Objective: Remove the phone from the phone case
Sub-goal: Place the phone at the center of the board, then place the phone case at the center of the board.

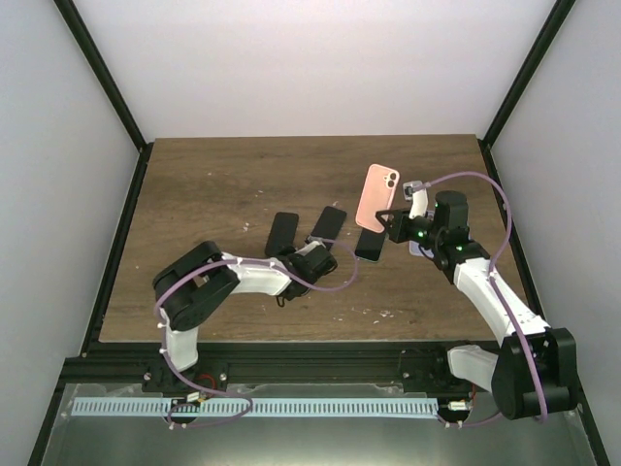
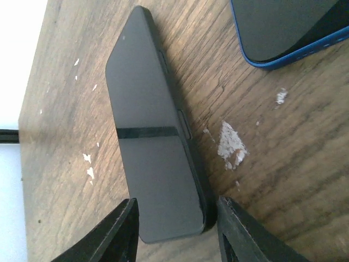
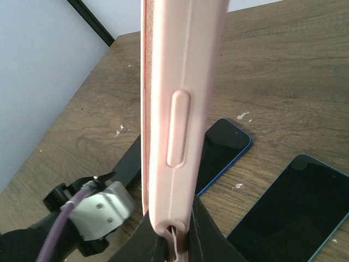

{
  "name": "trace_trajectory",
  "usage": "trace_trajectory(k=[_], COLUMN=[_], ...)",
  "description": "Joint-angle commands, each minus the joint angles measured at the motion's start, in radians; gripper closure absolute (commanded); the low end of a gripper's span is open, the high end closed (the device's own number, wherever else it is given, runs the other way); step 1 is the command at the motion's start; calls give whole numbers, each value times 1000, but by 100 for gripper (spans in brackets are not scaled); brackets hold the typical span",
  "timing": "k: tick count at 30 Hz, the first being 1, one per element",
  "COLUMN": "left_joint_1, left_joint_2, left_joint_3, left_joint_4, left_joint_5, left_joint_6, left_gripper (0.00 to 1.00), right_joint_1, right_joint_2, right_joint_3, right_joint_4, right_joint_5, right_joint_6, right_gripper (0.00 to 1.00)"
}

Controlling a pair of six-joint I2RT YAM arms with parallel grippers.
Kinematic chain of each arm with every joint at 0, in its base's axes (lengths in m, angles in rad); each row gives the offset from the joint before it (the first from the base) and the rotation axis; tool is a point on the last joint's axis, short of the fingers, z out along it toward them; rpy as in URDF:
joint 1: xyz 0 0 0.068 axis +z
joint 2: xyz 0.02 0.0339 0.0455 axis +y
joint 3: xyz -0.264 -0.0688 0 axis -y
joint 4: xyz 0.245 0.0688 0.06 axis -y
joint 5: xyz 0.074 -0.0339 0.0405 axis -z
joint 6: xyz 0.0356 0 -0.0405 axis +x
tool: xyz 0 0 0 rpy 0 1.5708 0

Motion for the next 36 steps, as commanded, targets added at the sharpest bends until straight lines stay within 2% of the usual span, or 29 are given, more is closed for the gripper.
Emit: trace_trajectory(k=[1, 5, 8, 11, 13, 15, 19, 25, 36], left_joint_1=[-9, -17, -34, -52, -57, -57, -59, -67, -86], left_joint_2=[-88, -183, -297, -421, -493, -553, -635, -680, -682], left_joint_3=[-16, -41, -70, -111, -143, -170, -215, -246, -327], left_joint_4=[-75, -131, -167, -173, -165, -153, -117, -89, -61], left_joint_5=[77, 137, 190, 239, 263, 287, 350, 412, 394], left_joint_6=[-134, -202, -238, -270, -290, -311, -343, -359, -408], left_gripper=[57, 53, 51, 49, 49, 49, 49, 51, 52], right_joint_1=[-12, -13, -16, -22, -59, -85, -91, -92, -129], right_joint_2=[6, 26, 28, 30, 27, 10, 3, 59, 200], right_joint_3=[30, 85, 152, 211, 233, 233, 231, 218, 148], right_joint_4=[-1, -90, -231, -396, -515, -628, -819, -983, -991], right_joint_5=[57, 85, 111, 195, 198, 205, 281, 306, 381], right_joint_6=[-50, -164, -294, -464, -599, -754, -951, -1037, -1007], right_gripper=[99, 99, 99, 99, 99, 99, 99, 99, 99])
